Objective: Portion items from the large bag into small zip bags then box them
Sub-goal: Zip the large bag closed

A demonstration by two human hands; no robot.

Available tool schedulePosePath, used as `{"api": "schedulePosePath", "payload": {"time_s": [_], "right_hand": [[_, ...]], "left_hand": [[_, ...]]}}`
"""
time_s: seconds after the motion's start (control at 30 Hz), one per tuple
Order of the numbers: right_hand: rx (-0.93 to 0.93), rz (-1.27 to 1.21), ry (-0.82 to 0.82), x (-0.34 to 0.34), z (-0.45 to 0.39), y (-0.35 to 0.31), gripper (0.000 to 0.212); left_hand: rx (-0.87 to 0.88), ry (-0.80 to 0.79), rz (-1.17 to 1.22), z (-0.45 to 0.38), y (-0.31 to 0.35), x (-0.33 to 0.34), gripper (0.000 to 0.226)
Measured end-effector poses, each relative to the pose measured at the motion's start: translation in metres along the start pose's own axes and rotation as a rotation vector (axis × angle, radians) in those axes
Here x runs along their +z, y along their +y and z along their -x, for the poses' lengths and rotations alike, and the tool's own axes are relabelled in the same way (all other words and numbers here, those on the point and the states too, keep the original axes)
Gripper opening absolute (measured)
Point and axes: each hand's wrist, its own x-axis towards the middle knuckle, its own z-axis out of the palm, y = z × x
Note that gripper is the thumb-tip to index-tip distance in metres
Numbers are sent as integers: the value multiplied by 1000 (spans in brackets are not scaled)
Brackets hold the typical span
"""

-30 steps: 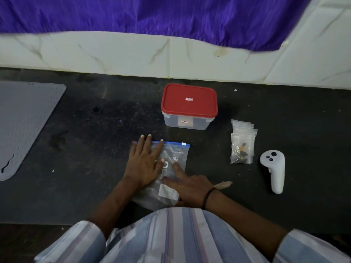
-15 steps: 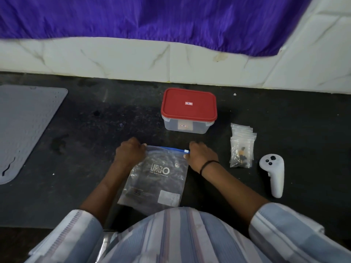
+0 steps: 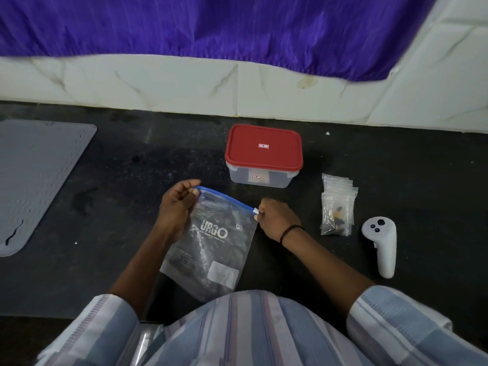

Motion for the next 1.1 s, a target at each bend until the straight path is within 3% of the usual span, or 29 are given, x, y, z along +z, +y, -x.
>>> {"api": "schedulePosePath", "payload": {"time_s": [0.1, 0.17, 0.2, 0.27, 0.33, 0.4, 0.5, 0.67, 0.83, 1.1], "right_hand": [[-65, -299, -19, -13, -1, -4, 12], [-116, -439, -19, -21, 0, -6, 14], [-139, -460, -9, -24, 0, -7, 14], [-184, -460, 20, -26, 2, -8, 10], [-223, -481, 65, -28, 3, -12, 8], [-251, -531, 120, -27, 4, -18, 8], [-264, -630, 158, -26, 7, -21, 8], [-211, -808, 224, -21, 9, -14, 4], [-171, -889, 240, -15, 12, -17, 6], [-38, -862, 243, -18, 3, -8, 8]], "left_hand": [[33, 96, -44, -4, -1, -12, 29], [118, 208, -300, -4, 2, -16, 28], [230, 271, -526, -2, 7, -16, 24], [613, 294, -888, 3, 19, -8, 17], [870, 79, -938, 10, 34, 15, 16], [940, -192, -936, 13, 41, 39, 17], [912, -456, -977, 4, 42, 59, 19], [674, -641, -993, -10, 48, 66, 21], [530, -703, -1046, -17, 56, 66, 18], [473, -724, -1200, -39, 52, 27, 18]]}}
